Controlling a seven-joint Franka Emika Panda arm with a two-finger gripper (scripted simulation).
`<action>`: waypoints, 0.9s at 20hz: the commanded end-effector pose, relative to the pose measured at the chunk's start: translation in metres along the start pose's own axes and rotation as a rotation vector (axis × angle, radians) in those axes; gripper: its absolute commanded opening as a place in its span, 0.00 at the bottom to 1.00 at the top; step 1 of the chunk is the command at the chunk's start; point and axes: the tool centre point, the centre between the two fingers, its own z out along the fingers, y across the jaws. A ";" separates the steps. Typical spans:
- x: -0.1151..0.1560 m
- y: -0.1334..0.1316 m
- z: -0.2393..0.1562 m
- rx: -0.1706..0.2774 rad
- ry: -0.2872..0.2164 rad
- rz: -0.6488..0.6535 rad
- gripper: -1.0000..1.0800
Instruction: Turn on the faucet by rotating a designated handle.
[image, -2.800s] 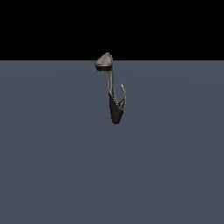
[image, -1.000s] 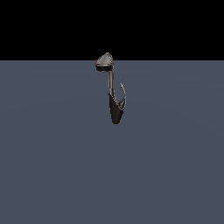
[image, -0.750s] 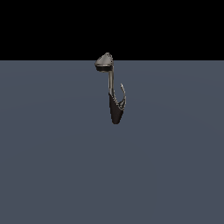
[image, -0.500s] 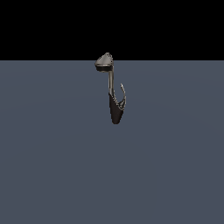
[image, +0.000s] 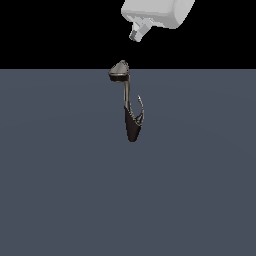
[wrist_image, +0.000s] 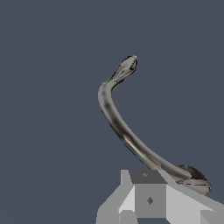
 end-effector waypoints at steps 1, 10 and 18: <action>0.019 -0.007 0.013 0.025 -0.024 0.076 0.00; 0.089 -0.023 0.066 0.104 -0.112 0.354 0.00; 0.140 -0.025 0.110 0.153 -0.177 0.562 0.00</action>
